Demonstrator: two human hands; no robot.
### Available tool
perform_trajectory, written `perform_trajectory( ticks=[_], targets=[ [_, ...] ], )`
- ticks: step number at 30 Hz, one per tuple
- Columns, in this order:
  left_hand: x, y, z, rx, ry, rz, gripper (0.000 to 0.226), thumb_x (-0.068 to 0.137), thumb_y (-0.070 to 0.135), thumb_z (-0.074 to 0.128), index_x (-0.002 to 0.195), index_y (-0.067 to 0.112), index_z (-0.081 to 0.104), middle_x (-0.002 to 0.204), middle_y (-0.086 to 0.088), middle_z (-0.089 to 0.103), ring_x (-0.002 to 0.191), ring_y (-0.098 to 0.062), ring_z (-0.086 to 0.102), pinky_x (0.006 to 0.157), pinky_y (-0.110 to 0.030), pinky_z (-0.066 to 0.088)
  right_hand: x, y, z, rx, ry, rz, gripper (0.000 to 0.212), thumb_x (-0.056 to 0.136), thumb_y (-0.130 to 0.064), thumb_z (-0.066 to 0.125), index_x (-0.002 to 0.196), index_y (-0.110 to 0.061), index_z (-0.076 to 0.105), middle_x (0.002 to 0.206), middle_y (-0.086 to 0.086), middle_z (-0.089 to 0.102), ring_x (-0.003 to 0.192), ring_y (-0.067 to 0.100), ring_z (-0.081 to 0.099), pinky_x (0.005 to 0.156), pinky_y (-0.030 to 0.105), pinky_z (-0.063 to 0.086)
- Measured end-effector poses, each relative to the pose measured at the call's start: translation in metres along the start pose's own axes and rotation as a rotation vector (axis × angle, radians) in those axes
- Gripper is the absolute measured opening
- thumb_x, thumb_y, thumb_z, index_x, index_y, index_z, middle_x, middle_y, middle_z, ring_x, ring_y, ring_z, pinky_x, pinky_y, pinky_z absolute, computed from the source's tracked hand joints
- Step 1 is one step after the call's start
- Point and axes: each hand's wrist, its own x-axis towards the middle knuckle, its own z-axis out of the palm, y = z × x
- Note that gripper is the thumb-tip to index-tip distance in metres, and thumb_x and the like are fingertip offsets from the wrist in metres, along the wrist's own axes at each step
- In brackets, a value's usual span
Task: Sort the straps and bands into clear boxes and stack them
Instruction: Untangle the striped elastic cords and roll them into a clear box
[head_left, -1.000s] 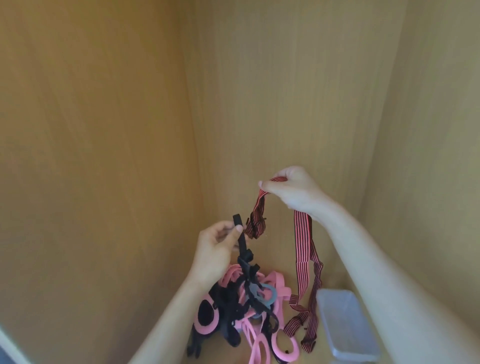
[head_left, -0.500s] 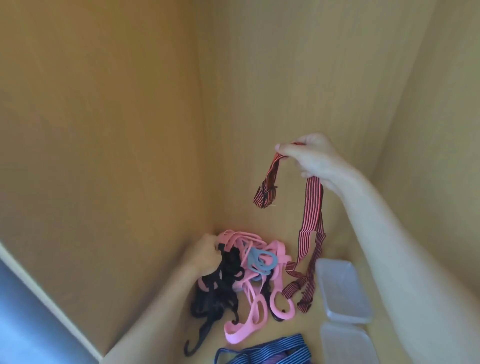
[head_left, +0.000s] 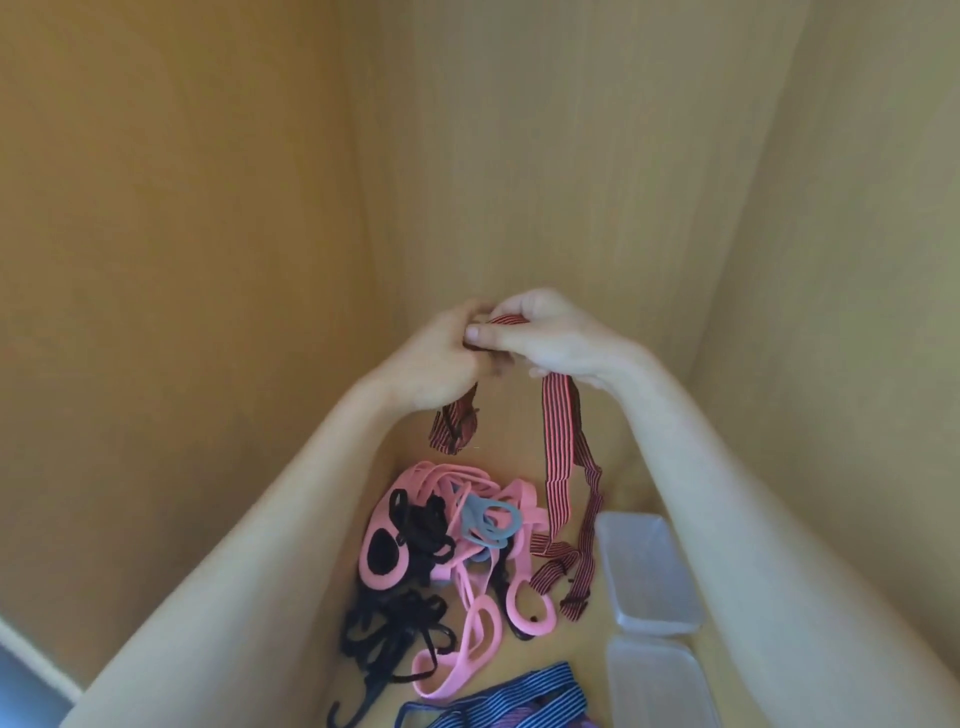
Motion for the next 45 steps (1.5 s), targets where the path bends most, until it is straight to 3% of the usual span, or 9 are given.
perform_trajectory(
  ticks=[5,18,24,26,27,29,33,39,45],
  targets=[
    [0.002,-0.002,-0.001,0.022,0.117,-0.035,0.024,0.092,-0.001,0.051,0.081,0.018,0.060,0.052,0.018,0.047,0.045,0.000,0.037,0.048,-0.018,0.029,-0.013,-0.003,-0.020,-0.151,-0.147,-0.024,0.030,0.084,-0.027,0.081,0.110,-0.032,0.068,0.056,-0.025,0.055,0.051,0.001,0.043,0.047,0.019,0.034],
    [-0.012,-0.046,-0.047,-0.327,0.738,-0.114,0.032,0.088,-0.003,0.049,0.080,0.022,0.066,0.044,0.020,0.047,0.056,-0.010,0.037,0.057,-0.027,0.028,-0.005,0.026,-0.065,-0.145,0.340,0.161,0.029,0.086,-0.037,0.076,0.086,-0.009,0.070,0.059,0.000,0.049,0.054,0.014,0.045,0.058,0.029,0.033],
    [-0.016,-0.059,-0.029,-0.201,0.558,-0.275,0.012,0.095,0.014,0.061,0.095,0.021,0.071,0.057,0.010,0.065,0.069,-0.014,0.044,0.087,-0.047,0.048,0.008,0.007,-0.061,0.286,0.470,0.060,0.007,0.084,-0.005,0.070,0.088,-0.008,0.066,0.061,-0.003,0.033,0.048,0.011,0.026,0.042,0.024,0.022],
    [-0.019,-0.065,-0.018,-0.140,0.419,-0.338,0.013,0.095,0.025,0.067,0.106,0.020,0.070,0.072,0.010,0.068,0.109,-0.033,0.055,0.089,-0.045,0.048,0.013,-0.007,-0.061,0.348,0.470,0.026,0.023,0.081,0.006,0.067,0.077,-0.012,0.054,0.060,-0.002,0.033,0.047,0.011,0.025,0.042,0.025,0.020],
    [-0.021,-0.068,-0.011,-0.127,0.330,-0.354,0.019,0.093,0.031,0.070,0.109,0.020,0.069,0.098,0.003,0.066,0.095,-0.025,0.064,0.084,-0.042,0.049,0.015,-0.016,-0.061,0.360,0.465,0.008,0.029,0.080,0.009,0.067,0.074,-0.014,0.050,0.062,0.000,0.036,0.047,0.011,0.026,0.042,0.026,0.020],
    [-0.024,-0.068,0.005,-0.140,0.154,-0.360,0.039,0.082,0.050,0.075,0.110,0.025,0.068,0.073,0.013,0.056,0.069,-0.008,0.059,0.071,-0.031,0.046,0.019,-0.034,-0.057,0.353,0.444,-0.024,0.033,0.078,0.014,0.063,0.074,-0.015,0.049,0.066,0.003,0.045,0.045,0.009,0.032,0.041,0.024,0.023],
    [-0.020,-0.060,0.037,-0.113,-0.030,-0.243,0.078,0.051,0.087,0.071,0.112,0.038,0.066,0.086,0.022,0.064,0.078,0.005,0.062,0.081,-0.022,0.045,0.024,-0.067,-0.043,0.235,0.429,-0.100,0.034,0.077,0.015,0.053,0.088,-0.016,0.059,0.080,0.003,0.056,0.053,0.009,0.045,0.038,0.020,0.031],
    [0.001,-0.046,0.081,-0.221,0.019,-0.144,0.053,0.066,0.030,0.093,0.111,0.024,0.065,0.094,0.011,0.067,0.084,0.002,0.064,0.071,-0.003,0.045,0.032,-0.095,-0.026,0.209,0.507,-0.119,0.035,0.078,0.013,0.049,0.086,-0.018,0.063,0.077,-0.003,0.055,0.063,0.012,0.052,0.043,0.017,0.035],
    [0.011,-0.045,0.085,-0.184,0.102,-0.153,0.010,0.086,0.004,0.070,0.080,-0.002,0.064,0.069,-0.006,0.051,0.058,-0.012,0.048,0.056,-0.018,0.041,0.025,-0.094,-0.045,0.250,0.719,-0.152,0.040,0.074,0.015,0.050,0.076,-0.023,0.063,0.074,-0.007,0.050,0.063,0.008,0.051,0.054,0.020,0.043]
  ],
)
